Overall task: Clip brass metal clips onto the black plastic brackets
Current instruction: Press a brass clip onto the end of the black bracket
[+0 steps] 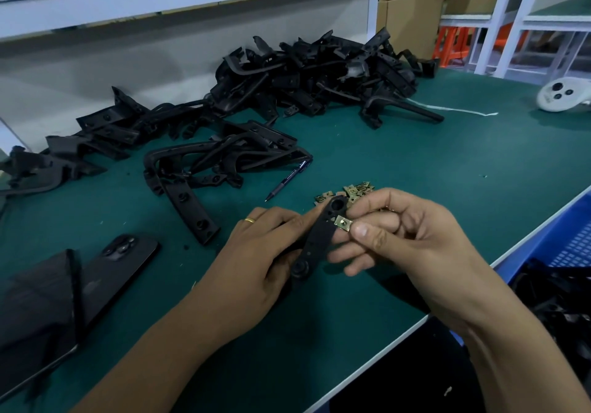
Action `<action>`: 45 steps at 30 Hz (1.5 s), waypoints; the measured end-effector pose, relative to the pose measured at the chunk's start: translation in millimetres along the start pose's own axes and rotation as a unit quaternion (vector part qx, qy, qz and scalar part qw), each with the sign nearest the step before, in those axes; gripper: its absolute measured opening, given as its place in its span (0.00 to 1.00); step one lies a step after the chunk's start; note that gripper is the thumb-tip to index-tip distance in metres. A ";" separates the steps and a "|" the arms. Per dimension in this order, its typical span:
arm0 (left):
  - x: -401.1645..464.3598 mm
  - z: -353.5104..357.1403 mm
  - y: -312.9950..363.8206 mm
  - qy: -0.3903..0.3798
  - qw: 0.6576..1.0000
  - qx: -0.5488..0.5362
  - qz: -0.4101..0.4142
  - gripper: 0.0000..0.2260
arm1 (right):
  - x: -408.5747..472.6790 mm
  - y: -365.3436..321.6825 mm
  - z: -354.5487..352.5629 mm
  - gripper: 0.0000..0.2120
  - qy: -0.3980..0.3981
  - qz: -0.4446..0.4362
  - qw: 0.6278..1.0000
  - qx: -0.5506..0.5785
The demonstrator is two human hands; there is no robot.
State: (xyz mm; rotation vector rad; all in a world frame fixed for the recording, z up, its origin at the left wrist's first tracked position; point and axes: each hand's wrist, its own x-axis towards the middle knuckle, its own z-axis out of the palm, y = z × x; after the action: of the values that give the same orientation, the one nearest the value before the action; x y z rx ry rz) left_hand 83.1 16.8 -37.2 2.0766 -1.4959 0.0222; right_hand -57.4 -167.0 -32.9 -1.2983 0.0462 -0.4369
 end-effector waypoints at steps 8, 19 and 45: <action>0.0 0.3 -2.5 -0.020 0.999 0.025 0.022 0.30 | 0.8 4.4 -3.9 0.13 -0.036 -0.041 0.994 -0.094; 3.5 0.0 -8.7 0.083 0.995 0.044 -0.029 0.23 | 2.1 12.7 -8.4 0.05 0.287 -0.150 0.866 -0.381; 0.5 -2.1 -21.2 0.086 0.990 0.055 -0.101 0.24 | 8.1 20.3 1.6 0.03 0.146 -0.123 0.751 -0.632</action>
State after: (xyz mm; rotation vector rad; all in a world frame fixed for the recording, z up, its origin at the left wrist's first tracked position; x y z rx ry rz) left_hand 102.4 21.8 -44.5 2.2426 -1.2021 0.2067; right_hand -43.7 -164.2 -49.8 -2.5882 0.5175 -0.9097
